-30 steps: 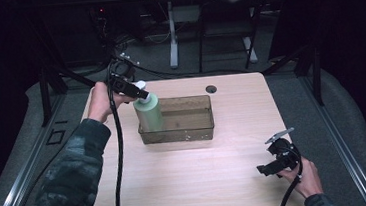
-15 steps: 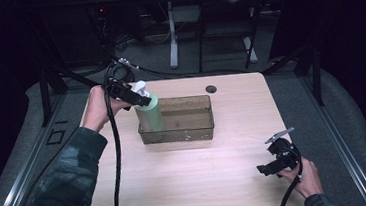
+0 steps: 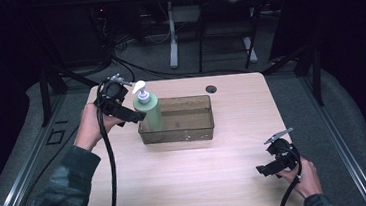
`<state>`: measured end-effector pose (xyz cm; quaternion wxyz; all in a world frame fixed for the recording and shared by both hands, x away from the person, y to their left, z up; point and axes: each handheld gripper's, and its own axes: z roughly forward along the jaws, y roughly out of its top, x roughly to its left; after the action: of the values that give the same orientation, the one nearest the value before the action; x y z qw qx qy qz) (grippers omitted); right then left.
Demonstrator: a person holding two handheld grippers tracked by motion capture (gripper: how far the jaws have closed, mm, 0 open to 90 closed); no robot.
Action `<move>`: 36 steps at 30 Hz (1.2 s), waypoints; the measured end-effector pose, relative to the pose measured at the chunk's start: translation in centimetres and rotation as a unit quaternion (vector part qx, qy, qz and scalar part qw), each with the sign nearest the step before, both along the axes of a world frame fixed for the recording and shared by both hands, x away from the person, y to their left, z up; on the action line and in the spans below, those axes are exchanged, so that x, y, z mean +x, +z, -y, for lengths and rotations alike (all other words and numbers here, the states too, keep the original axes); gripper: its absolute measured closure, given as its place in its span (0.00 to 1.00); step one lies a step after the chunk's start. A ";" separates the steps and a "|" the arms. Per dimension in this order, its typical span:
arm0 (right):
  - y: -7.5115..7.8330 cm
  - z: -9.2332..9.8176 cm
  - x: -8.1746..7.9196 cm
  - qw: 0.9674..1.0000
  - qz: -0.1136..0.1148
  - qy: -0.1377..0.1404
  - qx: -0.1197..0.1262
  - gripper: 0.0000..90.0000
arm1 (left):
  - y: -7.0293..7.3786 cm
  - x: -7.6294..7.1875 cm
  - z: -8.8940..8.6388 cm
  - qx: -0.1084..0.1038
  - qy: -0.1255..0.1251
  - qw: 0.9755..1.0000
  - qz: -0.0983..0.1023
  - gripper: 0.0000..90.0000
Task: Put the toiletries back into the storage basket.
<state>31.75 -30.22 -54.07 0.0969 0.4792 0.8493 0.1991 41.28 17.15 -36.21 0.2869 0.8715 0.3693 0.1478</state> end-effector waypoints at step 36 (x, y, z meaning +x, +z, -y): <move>-0.3 -0.1 0.1 1.000 -0.005 0.001 -0.003 0.06 | -10.3 -5.2 -4.8 -0.007 0.029 0.998 -0.048 0.00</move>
<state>31.81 -30.09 -54.32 0.0938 0.4793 0.8506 0.1946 36.04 21.95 -46.53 0.2704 0.8646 0.4085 0.1119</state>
